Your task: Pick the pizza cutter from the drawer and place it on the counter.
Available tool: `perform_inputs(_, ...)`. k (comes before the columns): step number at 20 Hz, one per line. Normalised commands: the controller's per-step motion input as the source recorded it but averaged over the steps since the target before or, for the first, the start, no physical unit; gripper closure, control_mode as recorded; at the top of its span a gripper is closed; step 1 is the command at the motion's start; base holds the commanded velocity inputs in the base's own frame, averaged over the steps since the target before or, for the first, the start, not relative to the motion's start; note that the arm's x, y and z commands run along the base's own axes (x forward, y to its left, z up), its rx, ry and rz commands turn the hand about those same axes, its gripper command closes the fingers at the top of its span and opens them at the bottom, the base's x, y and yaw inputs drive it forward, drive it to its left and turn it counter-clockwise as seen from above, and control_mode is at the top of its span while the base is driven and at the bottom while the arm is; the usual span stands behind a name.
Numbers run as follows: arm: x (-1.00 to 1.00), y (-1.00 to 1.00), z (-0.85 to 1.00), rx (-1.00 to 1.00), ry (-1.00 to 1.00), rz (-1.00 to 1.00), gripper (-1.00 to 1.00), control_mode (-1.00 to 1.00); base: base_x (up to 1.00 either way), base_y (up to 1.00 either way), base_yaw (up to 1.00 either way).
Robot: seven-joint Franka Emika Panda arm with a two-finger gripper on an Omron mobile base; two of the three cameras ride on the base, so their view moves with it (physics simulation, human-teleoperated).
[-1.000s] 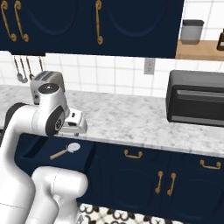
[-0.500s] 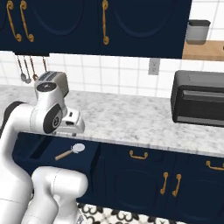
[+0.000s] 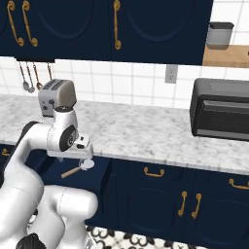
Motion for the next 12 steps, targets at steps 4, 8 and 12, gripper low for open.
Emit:
perform_inputs(4, 0.45, 0.52, -0.67, 0.00, 0.21, 0.00, -1.00, -1.00, 0.00, 0.00, 0.00)
perform_inputs(8, 0.31, 0.36, -0.65, 0.00, 0.08, 0.00, -1.00, -1.00, 0.00, 0.00, 0.00)
perform_inputs(12, 0.23, 0.27, -0.69, 0.00, 0.00, 0.00, -1.00, -1.00, 0.00, 0.00, 0.00)
